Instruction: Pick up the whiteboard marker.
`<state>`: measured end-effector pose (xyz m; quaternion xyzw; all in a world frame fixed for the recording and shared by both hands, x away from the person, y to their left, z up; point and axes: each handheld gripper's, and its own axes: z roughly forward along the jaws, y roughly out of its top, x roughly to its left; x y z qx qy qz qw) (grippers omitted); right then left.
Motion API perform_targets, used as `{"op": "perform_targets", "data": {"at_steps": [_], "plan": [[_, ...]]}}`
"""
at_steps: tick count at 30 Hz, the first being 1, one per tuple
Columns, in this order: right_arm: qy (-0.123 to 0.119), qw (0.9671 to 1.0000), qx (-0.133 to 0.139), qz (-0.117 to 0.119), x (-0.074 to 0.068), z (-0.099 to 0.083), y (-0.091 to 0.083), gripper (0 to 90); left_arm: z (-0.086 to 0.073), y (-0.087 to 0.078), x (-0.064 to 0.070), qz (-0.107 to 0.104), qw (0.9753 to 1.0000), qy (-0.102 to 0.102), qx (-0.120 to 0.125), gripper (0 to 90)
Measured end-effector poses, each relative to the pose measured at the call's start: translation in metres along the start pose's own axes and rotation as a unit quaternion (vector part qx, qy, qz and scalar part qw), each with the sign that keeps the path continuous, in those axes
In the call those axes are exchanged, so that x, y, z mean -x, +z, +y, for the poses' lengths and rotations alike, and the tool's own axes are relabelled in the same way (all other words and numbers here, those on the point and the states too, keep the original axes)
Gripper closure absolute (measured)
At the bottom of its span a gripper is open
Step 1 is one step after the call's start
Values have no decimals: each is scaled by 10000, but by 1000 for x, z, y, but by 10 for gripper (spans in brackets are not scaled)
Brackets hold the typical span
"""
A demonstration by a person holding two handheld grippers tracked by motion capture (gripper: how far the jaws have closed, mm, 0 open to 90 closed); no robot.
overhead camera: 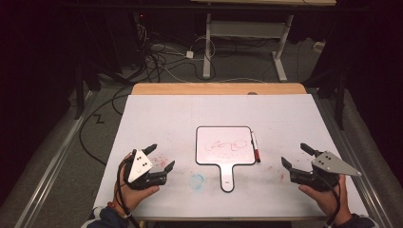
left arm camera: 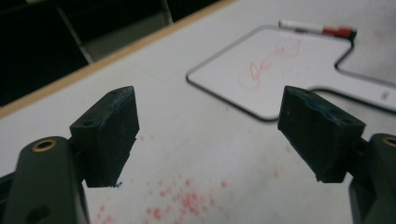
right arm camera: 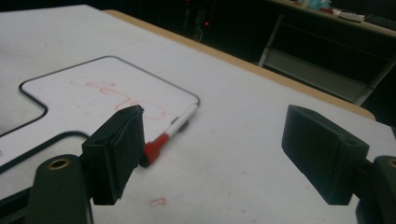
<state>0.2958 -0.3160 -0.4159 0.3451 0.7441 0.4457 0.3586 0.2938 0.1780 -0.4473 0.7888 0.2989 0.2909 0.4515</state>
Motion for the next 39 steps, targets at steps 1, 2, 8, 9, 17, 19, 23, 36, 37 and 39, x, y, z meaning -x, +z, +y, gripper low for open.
{"op": "perform_targets", "data": {"at_steps": [1,2,8,9,17,19,23,36,37,39], "plan": [[-55,10000,-25,27,-3,-1,-1,219,-2,1,2,-79,9999,7,-104,182],[-118,9999,-12,83,-4,0,-1,219,-2,1,2,-79,9999,7,-104,182],[79,9992,-171,357,-4,-2,1,234,-2,10,9,-145,9990,74,-406,182],[113,9986,-204,477,-3,-3,3,236,-2,10,9,-145,9990,74,-406,183],[253,9924,-596,1049,-1,-4,16,273,-3,15,6,-250,9981,103,-561,193],[211,9916,-712,1060,-2,-5,19,290,-3,15,5,-241,9980,100,-568,192],[196,9873,-1035,1186,-1,-6,26,325,-4,16,8,-219,9976,244,-603,192],[1094,9620,-1965,1548,10,14,86,373,-2,22,11,-310,9970,246,-668,193],[1171,9598,-2034,1538,11,15,92,381,-2,22,11,-324,9968,264,-682,193],[1287,9512,-2290,1616,11,16,107,390,-2,24,11,-336,9965,331,-686,193]]}}
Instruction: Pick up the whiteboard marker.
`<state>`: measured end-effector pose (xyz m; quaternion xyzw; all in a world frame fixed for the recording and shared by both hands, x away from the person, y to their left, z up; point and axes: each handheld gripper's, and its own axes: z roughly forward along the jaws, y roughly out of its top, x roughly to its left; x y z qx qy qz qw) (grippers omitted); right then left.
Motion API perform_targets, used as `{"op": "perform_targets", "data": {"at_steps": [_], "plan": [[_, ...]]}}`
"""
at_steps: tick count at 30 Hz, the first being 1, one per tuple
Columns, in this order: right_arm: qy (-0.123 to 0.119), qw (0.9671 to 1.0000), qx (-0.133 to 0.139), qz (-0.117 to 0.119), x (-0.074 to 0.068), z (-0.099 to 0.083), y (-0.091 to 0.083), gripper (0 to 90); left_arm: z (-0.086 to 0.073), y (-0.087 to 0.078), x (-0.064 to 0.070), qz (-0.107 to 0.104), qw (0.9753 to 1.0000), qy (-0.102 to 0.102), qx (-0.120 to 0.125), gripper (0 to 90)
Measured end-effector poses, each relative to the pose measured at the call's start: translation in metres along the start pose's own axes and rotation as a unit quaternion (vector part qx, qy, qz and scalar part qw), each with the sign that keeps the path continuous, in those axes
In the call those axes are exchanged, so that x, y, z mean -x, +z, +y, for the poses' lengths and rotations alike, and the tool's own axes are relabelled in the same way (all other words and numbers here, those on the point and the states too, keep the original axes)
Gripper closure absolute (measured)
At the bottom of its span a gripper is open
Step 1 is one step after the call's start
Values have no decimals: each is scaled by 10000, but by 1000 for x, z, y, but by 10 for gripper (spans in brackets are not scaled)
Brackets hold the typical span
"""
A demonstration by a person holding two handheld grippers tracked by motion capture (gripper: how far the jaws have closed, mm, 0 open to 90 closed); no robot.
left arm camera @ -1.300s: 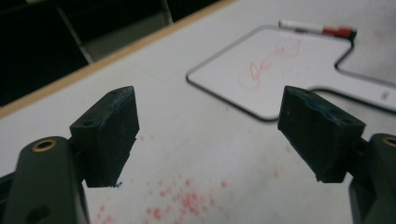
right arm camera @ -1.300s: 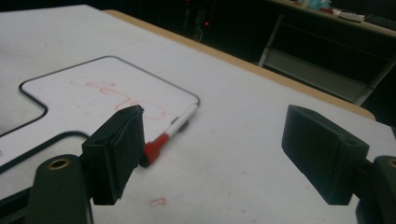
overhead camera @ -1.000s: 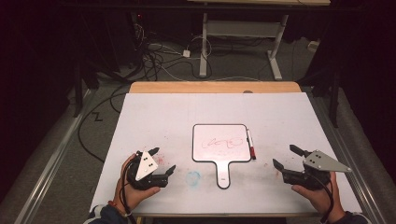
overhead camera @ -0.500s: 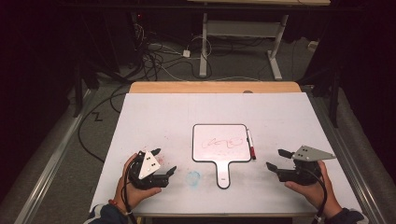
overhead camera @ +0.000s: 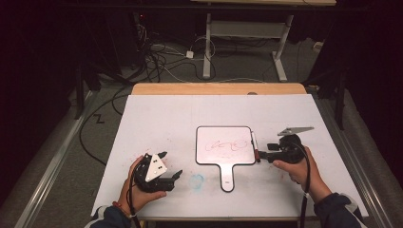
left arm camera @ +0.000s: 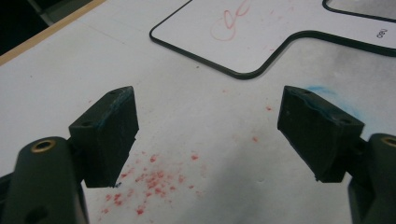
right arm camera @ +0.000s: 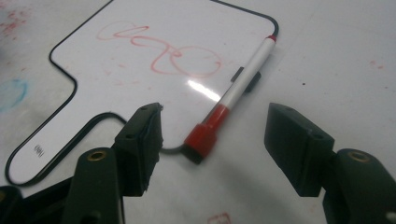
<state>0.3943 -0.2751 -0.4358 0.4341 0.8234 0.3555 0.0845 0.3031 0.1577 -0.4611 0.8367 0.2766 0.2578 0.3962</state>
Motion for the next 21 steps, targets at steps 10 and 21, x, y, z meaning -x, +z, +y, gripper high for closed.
{"op": "perform_targets", "data": {"at_steps": [10,21], "plan": [[503,9978,-421,88,19,14,36,495,-1,-1,2,15,10000,45,-81,193],[218,9988,-368,219,12,14,41,816,-1,0,5,-1,9997,42,-257,193]]}}
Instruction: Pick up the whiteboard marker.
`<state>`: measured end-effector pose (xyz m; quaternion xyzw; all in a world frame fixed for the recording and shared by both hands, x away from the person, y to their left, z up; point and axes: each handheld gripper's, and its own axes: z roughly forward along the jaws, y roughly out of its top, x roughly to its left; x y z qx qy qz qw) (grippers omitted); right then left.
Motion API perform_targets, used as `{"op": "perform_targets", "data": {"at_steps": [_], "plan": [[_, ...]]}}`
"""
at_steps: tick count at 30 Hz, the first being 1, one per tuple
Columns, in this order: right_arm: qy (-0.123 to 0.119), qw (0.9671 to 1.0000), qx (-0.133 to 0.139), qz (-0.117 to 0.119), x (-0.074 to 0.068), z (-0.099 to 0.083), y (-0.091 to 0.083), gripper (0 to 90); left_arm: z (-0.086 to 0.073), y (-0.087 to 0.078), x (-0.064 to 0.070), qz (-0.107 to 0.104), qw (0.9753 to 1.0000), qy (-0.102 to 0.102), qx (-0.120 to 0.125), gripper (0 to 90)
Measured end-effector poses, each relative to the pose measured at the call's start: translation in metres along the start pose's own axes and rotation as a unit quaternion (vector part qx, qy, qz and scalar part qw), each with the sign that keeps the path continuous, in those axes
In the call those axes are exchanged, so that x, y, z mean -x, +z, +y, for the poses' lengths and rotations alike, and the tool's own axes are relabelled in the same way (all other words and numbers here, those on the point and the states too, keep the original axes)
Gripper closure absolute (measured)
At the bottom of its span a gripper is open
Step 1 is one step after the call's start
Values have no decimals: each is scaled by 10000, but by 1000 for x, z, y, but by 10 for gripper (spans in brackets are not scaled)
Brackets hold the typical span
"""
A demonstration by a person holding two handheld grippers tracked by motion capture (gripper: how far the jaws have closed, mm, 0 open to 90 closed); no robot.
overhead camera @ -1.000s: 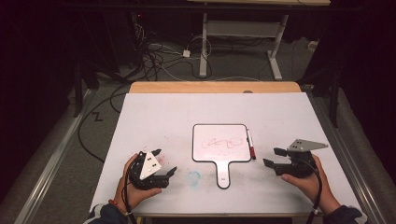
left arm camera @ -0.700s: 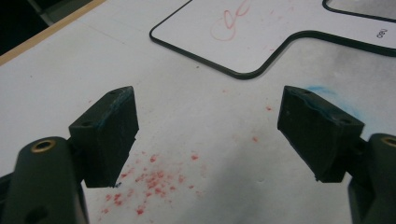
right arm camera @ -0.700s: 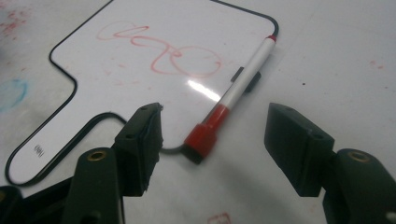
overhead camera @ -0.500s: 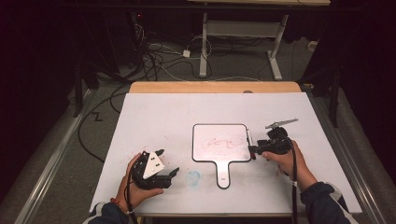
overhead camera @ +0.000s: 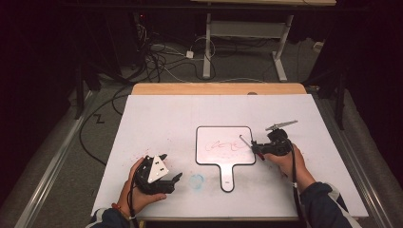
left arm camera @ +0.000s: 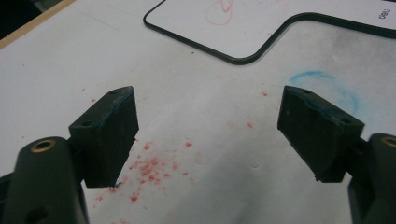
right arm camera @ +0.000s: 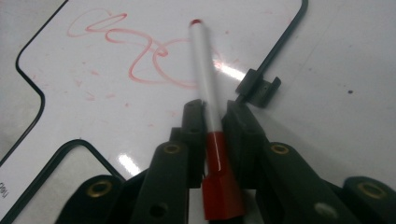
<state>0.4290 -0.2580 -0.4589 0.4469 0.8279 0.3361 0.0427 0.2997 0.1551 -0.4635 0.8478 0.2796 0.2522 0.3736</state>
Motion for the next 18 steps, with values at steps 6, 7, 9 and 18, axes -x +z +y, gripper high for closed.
{"op": "perform_targets", "data": {"at_steps": [6,7,9,18], "plan": [[-167,9998,18,-75,-2,0,0,821,1,1,2,-137,9998,-165,-34,193],[-230,9997,74,-90,-4,1,-2,821,3,2,2,-197,9995,-244,-5,193],[-347,9991,185,-155,-8,1,-6,821,8,4,1,-276,9991,-317,86,194],[-993,9913,852,118,-39,-2,-31,821,40,18,1,-868,9917,-812,487,228]]}}
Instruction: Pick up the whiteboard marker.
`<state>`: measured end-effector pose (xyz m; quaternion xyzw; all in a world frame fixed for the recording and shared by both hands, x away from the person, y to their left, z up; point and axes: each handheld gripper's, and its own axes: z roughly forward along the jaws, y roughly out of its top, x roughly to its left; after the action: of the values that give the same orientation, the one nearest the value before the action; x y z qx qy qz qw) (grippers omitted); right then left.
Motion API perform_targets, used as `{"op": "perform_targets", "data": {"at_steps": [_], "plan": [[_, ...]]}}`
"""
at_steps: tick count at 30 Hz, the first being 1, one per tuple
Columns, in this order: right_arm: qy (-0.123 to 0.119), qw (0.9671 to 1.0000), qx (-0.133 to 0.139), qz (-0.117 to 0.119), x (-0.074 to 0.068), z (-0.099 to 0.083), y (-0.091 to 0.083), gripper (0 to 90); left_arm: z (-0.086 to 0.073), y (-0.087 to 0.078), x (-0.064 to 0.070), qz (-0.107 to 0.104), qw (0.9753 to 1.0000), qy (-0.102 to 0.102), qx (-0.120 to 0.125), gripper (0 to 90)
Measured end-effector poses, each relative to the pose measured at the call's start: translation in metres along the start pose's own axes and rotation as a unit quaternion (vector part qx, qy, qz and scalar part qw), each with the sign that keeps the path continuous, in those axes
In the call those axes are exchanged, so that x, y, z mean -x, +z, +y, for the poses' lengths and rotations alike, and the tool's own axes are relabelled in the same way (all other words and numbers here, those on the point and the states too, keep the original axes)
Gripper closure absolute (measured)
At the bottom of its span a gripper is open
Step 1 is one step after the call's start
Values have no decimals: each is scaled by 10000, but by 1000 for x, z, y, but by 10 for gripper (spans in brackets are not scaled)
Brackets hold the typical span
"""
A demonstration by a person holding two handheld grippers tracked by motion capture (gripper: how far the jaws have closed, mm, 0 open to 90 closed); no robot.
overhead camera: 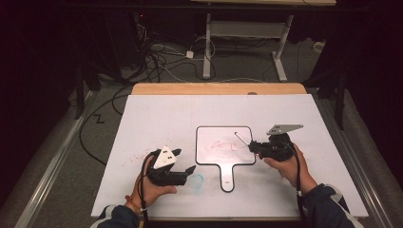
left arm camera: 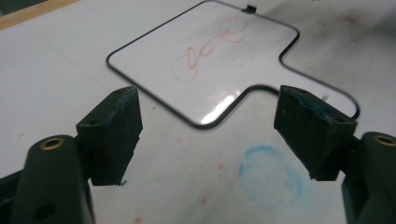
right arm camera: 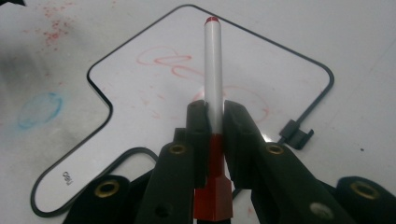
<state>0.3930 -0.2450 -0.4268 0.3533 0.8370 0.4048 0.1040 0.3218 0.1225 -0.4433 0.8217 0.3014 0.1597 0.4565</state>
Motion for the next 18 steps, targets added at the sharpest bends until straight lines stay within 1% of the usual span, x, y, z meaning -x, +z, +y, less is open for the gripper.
{"op": "perform_targets", "data": {"at_steps": [2,3,4,5,6,7,8,9,10,11,12,13,14,15,16,17,18], "plan": [[-167,9995,209,176,-10,1,-3,821,9,7,3,-137,9999,-35,56,241],[-210,9995,218,130,-15,2,-4,821,9,7,3,-137,9999,-35,56,253],[-262,9991,294,168,-20,2,-5,821,14,11,5,-210,9997,-64,83,261],[-311,9984,392,262,-24,3,-5,821,23,19,9,-322,9994,-73,112,261],[-362,9979,454,300,-28,3,-6,821,27,23,10,-417,9990,-106,149,268],[-445,9970,543,334,-32,3,-6,821,27,23,10,-417,9990,-106,149,275],[-445,9970,543,334,-32,3,-6,821,31,26,12,-475,9986,-140,170,275],[-473,9959,629,441,-39,3,-6,821,39,32,15,-590,9977,-198,261,285],[-523,9950,659,529,-42,3,-6,821,41,35,16,-665,9969,-252,321,287],[-576,9942,684,600,-45,2,-5,821,41,35,16,-665,9969,-252,321,300],[-623,9939,679,607,-48,2,-5,821,44,37,17,-706,9964,-312,355,309],[-671,9933,691,635,-51,2,-4,821,48,41,19,-804,9948,-435,449,309],[-718,9925,727,674,-54,2,-4,821,50,42,19,-860,9939,-501,474,313],[-762,9921,734,673,-56,2,-4,821,50,42,19,-860,9939,-501,474,328],[-798,9917,729,697,-57,2,-4,821,52,46,20,-998,9914,-650,537,336],[-831,9909,767,730,-58,2,-4,821,52,48,20,-1070,9901,-715,567,346],[-831,9909,767,730,-58,2,-4,821,52,48,20,-1070,9901,-715,567,358]]}}
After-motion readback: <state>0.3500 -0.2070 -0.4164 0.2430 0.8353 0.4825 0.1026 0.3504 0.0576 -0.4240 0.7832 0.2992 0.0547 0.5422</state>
